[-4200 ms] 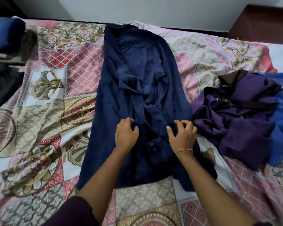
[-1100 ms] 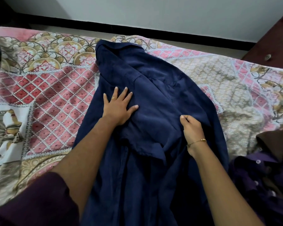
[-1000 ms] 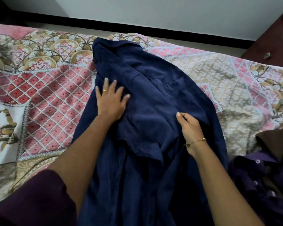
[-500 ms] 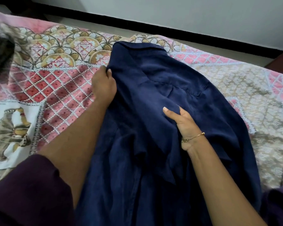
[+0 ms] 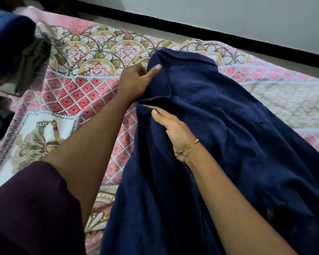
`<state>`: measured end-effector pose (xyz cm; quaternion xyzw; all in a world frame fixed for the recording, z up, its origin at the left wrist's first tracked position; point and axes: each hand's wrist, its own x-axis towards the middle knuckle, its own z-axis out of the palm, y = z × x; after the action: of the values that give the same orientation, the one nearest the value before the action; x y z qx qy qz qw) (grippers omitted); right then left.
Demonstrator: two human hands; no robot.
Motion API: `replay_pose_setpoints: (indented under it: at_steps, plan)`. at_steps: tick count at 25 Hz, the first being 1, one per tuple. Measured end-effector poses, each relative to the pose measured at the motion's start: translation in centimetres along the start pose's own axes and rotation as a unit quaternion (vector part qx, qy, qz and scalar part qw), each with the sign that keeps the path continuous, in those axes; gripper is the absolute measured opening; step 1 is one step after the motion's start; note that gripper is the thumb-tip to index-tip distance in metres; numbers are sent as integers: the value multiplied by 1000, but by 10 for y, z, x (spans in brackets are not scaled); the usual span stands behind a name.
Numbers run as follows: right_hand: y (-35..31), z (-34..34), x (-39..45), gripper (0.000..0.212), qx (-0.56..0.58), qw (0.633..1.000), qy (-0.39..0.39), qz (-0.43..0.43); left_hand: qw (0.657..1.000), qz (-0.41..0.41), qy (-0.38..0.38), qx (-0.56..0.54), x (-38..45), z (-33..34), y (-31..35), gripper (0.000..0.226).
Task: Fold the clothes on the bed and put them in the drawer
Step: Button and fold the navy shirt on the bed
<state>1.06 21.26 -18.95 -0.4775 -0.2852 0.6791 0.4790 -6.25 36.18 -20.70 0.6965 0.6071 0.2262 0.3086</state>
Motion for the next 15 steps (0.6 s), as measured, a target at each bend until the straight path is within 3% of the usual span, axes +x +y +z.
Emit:
replay_pose_setpoints:
  at_steps: [3, 5, 9, 11, 13, 15]
  plan:
    - [7, 14, 13, 35, 0, 1000, 25, -2, 988, 11, -61, 144, 16, -3, 0, 34]
    - [4, 19, 17, 36, 61, 997, 40, 14, 979, -16, -36, 202, 29, -12, -4, 27]
    - [2, 26, 38, 33, 90, 994, 62, -4, 977, -107, -61, 171, 51, -34, -19, 43]
    - [7, 34, 51, 38, 98, 994, 45, -2, 982, -128, -92, 100, 50, -41, -19, 60]
    - [12, 42, 59, 47, 90, 996, 27, 0, 984, -101, -132, 60, 44, -47, -14, 65]
    - [16, 45, 72, 40, 66, 997, 30, -17, 974, -23, -156, 163, 51, -53, -8, 47]
